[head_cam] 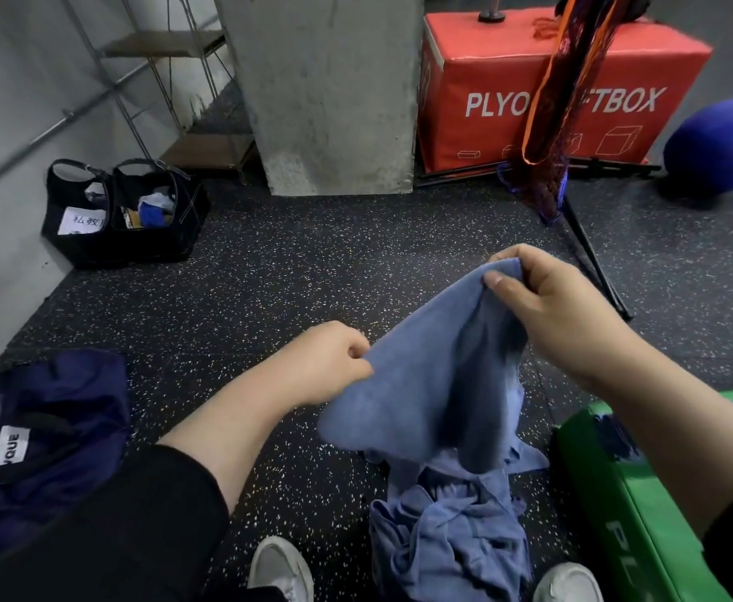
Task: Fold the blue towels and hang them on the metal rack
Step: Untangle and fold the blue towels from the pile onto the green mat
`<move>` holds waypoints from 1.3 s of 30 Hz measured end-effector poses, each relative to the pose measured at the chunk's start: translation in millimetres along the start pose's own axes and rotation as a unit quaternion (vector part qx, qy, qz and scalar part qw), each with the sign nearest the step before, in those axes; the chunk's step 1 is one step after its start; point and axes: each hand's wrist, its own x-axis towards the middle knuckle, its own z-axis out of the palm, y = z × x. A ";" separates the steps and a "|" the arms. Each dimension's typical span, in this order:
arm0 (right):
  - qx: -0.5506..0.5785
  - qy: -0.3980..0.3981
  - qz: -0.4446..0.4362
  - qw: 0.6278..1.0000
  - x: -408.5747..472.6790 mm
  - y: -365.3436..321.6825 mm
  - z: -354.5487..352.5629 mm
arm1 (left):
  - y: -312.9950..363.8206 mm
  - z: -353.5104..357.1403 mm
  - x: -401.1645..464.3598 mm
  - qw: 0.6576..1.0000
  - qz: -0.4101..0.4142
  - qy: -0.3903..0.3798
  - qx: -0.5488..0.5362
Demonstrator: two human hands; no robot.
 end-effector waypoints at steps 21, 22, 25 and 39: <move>0.002 0.157 0.094 0.983 0.2 8.2 -26.4 | -12.6 -23.7 11.9 0.891 -0.002 0.353 -0.285; 0.003 0.151 0.095 0.984 0.1 7.7 -27.2 | -11.2 -24.0 12.5 0.874 0.004 0.356 -0.330; 0.010 0.129 0.119 0.984 -1.6 8.7 -26.6 | -11.0 -21.3 16.5 0.841 -0.010 0.340 -0.422; 0.158 0.013 0.255 0.954 -6.9 7.0 30.6 | 39.5 24.0 15.1 0.879 -0.015 0.196 -0.434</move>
